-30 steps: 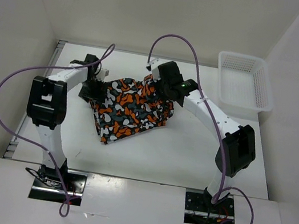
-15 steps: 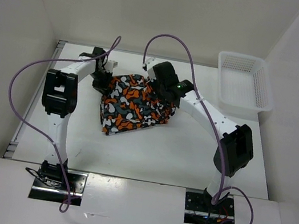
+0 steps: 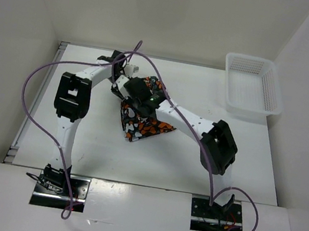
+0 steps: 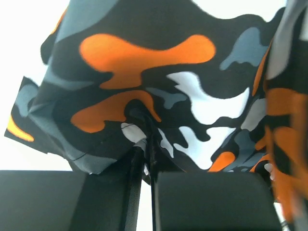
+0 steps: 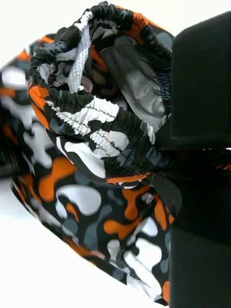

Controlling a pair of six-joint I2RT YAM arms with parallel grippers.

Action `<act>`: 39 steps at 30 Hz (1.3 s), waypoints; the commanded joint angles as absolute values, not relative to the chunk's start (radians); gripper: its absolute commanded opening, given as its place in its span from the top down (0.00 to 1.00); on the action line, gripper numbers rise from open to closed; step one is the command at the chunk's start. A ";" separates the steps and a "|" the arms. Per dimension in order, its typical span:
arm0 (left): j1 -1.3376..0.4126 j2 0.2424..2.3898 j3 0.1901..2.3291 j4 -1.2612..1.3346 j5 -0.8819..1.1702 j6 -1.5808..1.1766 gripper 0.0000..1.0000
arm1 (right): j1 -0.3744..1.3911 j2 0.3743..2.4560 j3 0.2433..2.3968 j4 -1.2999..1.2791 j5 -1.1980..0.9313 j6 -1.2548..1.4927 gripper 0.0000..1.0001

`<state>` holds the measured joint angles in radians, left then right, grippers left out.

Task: Fold and stack the shorts
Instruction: Fold the shorts

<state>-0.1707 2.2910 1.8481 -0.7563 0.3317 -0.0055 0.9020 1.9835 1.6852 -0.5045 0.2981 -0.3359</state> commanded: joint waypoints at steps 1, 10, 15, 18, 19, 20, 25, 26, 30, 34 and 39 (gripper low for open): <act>-0.164 2.350 1.884 -0.752 0.333 0.000 0.85 | 0.917 2.015 1.743 -0.453 0.293 -0.334 0.95; -0.164 2.381 1.931 -0.752 0.284 0.000 0.78 | 0.983 2.014 1.845 -0.497 0.114 -0.293 0.31; -0.155 2.378 1.940 -0.752 0.226 0.000 0.57 | 0.983 1.985 1.911 -0.534 0.011 -0.247 0.32; -0.137 2.324 1.919 -0.741 0.189 0.000 0.43 | 0.971 1.935 1.875 -0.534 0.055 -0.282 0.44; -0.137 2.306 1.919 -0.741 0.189 0.000 0.39 | 0.957 1.918 1.855 -0.522 0.075 -0.310 0.46; -0.123 2.286 1.910 -0.732 0.175 0.000 0.35 | 0.957 1.876 1.801 -0.522 0.109 -0.330 0.49; -0.110 2.165 1.919 -0.721 0.155 0.000 0.27 | 0.893 1.750 1.541 -0.465 0.144 -0.452 0.54; -0.110 2.131 1.919 -0.721 0.155 0.000 0.25 | 0.893 1.734 1.505 -0.456 0.156 -0.472 0.53; -0.110 2.048 1.928 -0.733 0.216 0.000 0.24 | 0.881 1.663 1.326 -0.374 0.158 -0.569 0.38; -0.133 2.023 1.947 -0.822 0.382 0.000 0.22 | 0.881 1.675 1.272 -0.281 0.149 -0.592 0.36; -0.198 2.080 1.888 -0.844 0.339 0.000 0.22 | 0.871 1.770 1.259 -0.195 0.158 -0.627 0.37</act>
<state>-0.1608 2.0319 1.9285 -0.7795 0.3038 -0.0040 0.8719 1.7283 1.2537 -0.3336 0.1509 -0.5888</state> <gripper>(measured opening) 0.778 0.635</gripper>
